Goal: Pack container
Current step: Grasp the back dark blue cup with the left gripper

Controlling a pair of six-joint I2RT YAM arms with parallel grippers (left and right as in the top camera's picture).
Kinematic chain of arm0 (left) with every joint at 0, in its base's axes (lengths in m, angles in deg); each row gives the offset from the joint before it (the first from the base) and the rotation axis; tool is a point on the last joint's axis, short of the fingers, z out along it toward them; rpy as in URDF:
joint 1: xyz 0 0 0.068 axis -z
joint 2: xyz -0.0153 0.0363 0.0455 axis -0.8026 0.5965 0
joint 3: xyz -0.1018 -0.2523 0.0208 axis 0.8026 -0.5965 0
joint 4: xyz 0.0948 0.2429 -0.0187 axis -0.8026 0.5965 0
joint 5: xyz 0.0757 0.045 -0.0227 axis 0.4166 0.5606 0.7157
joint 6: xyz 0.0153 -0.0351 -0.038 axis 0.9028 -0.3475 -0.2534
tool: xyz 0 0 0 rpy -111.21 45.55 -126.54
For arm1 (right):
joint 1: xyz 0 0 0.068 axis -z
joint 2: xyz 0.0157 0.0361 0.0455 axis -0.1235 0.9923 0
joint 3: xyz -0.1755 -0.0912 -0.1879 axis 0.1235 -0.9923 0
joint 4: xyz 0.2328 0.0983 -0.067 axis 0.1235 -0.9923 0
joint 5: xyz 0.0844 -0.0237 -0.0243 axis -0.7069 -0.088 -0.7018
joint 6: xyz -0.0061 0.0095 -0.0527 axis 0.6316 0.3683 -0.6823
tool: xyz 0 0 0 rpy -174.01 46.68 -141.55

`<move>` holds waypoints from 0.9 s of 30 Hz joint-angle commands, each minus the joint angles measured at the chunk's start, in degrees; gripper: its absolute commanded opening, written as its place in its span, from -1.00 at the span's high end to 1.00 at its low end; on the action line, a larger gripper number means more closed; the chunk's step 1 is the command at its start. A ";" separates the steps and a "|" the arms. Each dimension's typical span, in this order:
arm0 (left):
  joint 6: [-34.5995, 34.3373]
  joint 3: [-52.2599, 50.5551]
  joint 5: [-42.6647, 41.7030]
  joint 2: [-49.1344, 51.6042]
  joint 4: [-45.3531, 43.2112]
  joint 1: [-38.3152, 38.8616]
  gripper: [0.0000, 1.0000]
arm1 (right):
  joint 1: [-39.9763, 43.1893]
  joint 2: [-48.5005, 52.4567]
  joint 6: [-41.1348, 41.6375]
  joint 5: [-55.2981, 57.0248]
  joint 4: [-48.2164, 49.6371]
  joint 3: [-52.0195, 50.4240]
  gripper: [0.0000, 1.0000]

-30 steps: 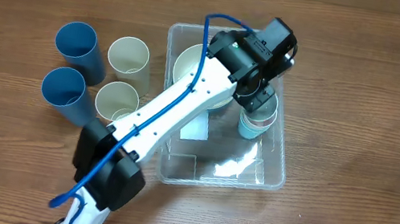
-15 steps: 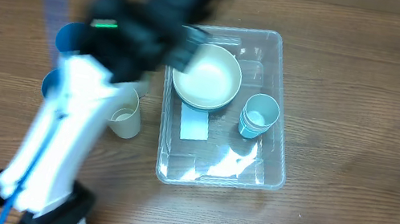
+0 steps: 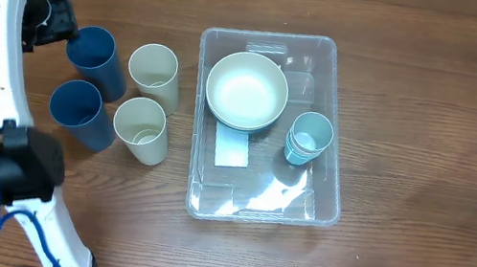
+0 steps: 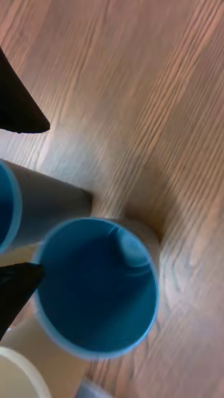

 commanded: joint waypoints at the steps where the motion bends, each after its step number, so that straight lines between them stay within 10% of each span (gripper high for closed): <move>1: 2.10 -0.11 -2.08 6.32 -1.27 -0.15 -0.30 | 0.13 -0.04 0.24 -0.09 0.33 0.17 -1.00; 8: 2.45 -0.11 -2.08 13.35 -5.46 -0.15 0.17 | 0.13 -0.04 0.24 -0.09 0.33 0.17 -1.00; 12: 2.58 -0.11 -2.01 14.49 -6.56 -0.15 0.92 | 0.13 -0.04 0.24 -0.09 0.31 0.17 -1.00; 21: -1.60 9.09 5.64 1.90 -3.19 -1.44 0.92 | 0.13 -0.04 0.24 -0.09 0.33 0.17 -1.00; 27: 2.21 17.05 -5.31 -17.05 -2.51 5.81 0.92 | 0.13 -0.04 0.24 -0.09 0.33 0.17 -1.00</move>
